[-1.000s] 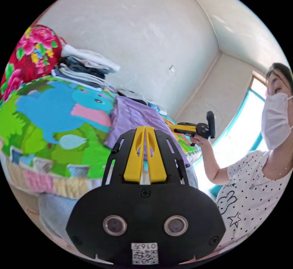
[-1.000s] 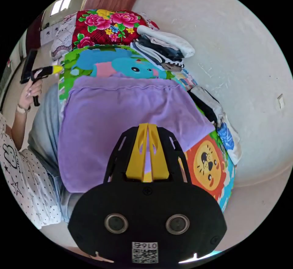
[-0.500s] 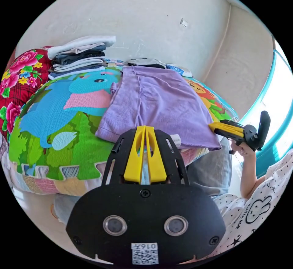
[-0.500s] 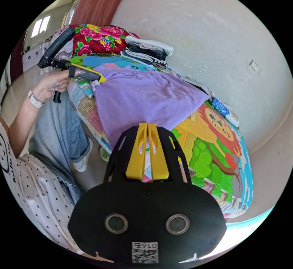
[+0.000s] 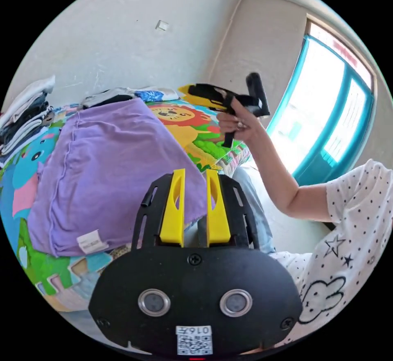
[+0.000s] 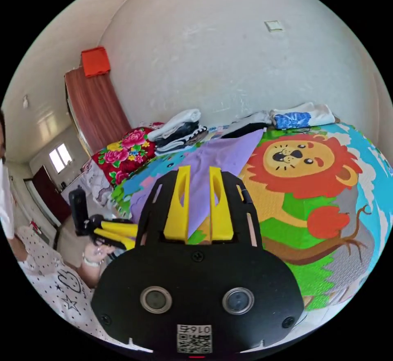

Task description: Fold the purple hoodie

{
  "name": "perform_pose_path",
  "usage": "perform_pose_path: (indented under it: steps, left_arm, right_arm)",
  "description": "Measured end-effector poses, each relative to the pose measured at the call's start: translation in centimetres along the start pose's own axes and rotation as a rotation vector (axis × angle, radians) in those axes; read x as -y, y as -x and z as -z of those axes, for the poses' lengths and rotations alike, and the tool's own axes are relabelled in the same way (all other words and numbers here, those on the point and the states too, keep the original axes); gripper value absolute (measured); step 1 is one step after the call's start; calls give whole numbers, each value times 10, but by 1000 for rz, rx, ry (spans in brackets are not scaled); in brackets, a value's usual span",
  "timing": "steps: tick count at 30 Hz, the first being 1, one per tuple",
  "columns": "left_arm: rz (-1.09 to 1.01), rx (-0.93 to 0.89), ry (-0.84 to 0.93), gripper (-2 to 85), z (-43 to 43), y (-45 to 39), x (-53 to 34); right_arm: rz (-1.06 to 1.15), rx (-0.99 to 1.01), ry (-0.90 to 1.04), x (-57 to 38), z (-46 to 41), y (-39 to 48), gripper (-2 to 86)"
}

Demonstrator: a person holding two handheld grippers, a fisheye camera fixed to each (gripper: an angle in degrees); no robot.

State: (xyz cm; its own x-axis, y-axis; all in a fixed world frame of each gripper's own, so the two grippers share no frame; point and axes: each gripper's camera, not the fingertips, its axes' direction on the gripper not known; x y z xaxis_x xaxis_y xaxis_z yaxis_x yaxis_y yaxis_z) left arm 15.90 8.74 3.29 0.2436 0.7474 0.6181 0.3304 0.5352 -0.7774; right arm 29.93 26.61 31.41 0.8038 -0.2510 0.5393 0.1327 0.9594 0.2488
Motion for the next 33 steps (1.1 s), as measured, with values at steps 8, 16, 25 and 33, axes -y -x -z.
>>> perform_pose_path:
  steps: [8,16,25,33]
  left_arm:
    - [39,181,38,-4,-30,-15,6]
    - [134,35,-8,-10,-26,6,1]
    - [149,-13,-29,-10,-22,17,-1]
    - [134,-21,-28,-10,-18,25,0]
  right_arm:
    - [-295,103,296,125,-110,-134,110]
    - [-80,-270,486,160,-187,-140,88]
    - [-55,-255,442,204,-175,-125,45]
    - [63,-414,476,214,-198,-90,8]
